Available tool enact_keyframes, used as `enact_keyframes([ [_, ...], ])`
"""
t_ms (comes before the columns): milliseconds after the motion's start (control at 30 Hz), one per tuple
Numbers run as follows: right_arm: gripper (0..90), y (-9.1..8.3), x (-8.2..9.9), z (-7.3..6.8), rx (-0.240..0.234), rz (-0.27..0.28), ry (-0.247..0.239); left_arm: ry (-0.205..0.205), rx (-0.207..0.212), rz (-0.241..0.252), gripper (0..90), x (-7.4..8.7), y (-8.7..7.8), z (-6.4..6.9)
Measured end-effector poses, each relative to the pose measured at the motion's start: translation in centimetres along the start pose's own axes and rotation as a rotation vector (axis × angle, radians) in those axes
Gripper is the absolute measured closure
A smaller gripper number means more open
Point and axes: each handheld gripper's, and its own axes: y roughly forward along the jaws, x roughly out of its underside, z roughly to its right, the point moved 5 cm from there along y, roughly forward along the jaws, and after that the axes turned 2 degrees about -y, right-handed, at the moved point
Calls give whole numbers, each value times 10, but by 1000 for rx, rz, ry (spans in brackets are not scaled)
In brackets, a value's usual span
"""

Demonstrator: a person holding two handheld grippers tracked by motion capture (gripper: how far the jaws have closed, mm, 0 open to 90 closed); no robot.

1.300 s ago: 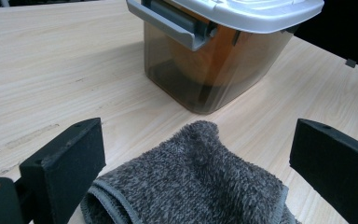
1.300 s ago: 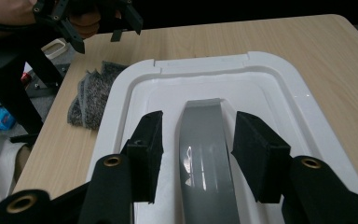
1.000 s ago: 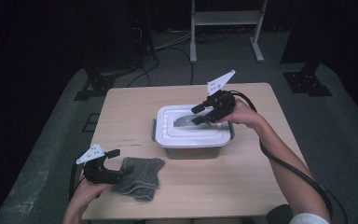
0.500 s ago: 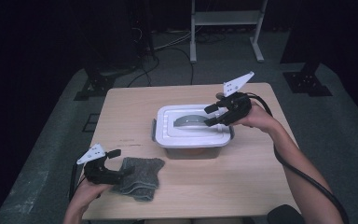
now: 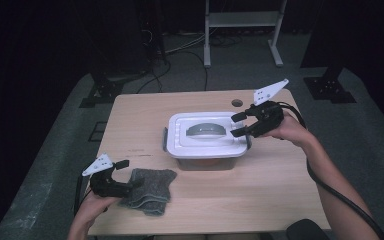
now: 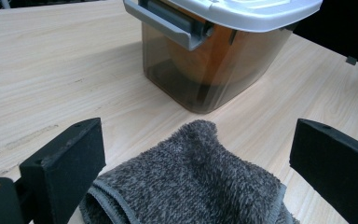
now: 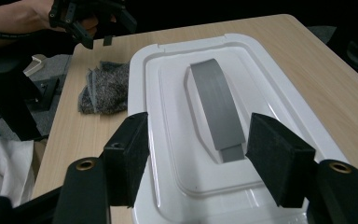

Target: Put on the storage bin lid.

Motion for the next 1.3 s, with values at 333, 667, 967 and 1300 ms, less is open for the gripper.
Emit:
enact_keyframes([
  [333, 351, -12, 10, -11, 8, 1, 11, -2, 0, -1, 25, 1, 2, 0],
  [667, 344, -26, 30, -15, 31, -3, 42, -1, -4, -5, 24, 2, 2, 0],
  [967, 342, -42, 50, -20, 56, 8, 77, -4, -1, -9, 25, 3, 3, 1],
  [1300, 339, -49, 70, -24, 68, 27, 112, -4, -3, -9, 25, 3, 2, 1],
])
